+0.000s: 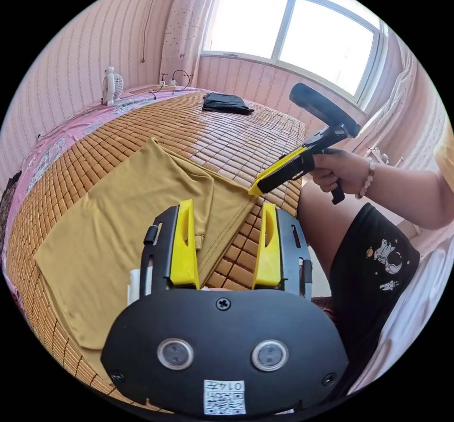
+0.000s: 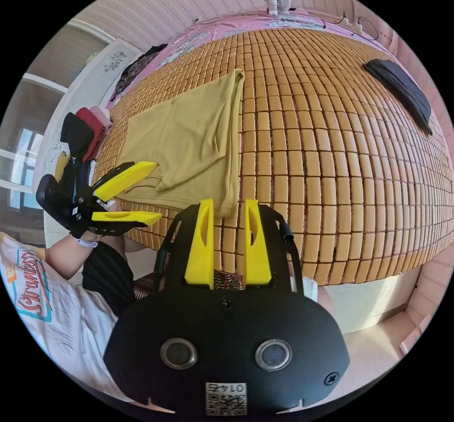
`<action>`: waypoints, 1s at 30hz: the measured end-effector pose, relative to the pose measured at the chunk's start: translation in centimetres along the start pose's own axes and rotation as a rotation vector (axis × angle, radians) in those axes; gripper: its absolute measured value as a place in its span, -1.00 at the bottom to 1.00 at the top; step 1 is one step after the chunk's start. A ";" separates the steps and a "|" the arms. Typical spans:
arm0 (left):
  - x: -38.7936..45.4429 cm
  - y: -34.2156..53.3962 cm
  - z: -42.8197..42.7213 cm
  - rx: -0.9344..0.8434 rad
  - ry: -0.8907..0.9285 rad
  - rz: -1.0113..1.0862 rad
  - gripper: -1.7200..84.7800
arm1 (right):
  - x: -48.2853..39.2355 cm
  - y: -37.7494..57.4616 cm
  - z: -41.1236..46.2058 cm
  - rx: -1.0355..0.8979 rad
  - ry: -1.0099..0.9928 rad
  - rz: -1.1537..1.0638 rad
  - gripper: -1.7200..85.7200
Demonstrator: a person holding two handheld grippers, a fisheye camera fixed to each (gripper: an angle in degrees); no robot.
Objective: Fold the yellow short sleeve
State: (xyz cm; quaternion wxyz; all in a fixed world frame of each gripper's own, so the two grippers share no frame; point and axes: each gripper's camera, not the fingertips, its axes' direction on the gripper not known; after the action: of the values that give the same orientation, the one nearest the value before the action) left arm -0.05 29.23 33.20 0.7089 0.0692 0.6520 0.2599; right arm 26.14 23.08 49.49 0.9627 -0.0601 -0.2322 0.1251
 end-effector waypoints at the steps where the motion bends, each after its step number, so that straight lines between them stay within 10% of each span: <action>1: 0.3 -0.1 0.5 -0.011 0.002 0.011 -0.49 | 0.9 0.6 0.5 -0.013 -0.038 0.007 -0.79; 11: 3.5 -1.3 6.9 -0.138 -0.058 0.111 -0.47 | 8.1 4.4 -0.8 0.173 -0.441 0.044 -0.93; 20: 4.4 -0.2 7.6 -0.244 -0.135 0.035 -0.93 | 9.9 7.3 0.1 0.178 -0.552 -0.001 -0.92; 30: 10.6 7.4 0.4 -0.187 -0.103 0.267 -0.97 | 13.5 8.6 0.7 0.316 -0.284 0.208 -0.69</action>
State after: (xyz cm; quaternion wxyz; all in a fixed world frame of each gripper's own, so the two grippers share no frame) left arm -1.57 40.51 27.02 0.7037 0.1021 0.5729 0.4076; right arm 35.58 34.98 54.43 0.8997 0.0858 -0.3356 0.2657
